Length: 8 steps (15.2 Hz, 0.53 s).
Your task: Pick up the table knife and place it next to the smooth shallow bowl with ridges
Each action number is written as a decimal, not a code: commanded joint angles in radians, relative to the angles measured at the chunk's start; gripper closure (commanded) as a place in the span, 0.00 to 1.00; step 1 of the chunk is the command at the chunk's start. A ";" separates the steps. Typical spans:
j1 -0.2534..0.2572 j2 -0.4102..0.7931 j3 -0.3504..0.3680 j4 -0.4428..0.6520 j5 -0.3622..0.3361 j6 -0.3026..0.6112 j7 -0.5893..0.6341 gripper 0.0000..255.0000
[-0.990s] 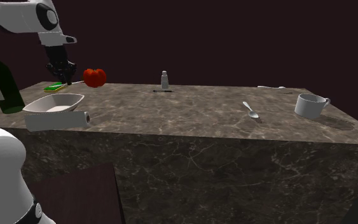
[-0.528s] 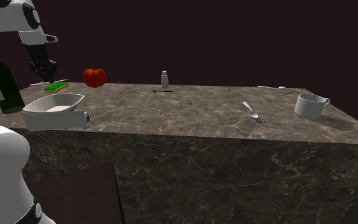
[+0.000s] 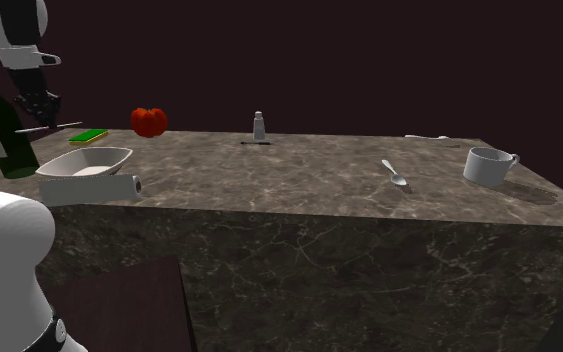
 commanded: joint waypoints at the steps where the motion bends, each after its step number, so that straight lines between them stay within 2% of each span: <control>1: 0.033 0.044 -0.004 0.037 -0.026 -0.003 0.030 1.00; 8: 0.031 0.064 -0.014 -0.031 -0.043 0.081 0.044 1.00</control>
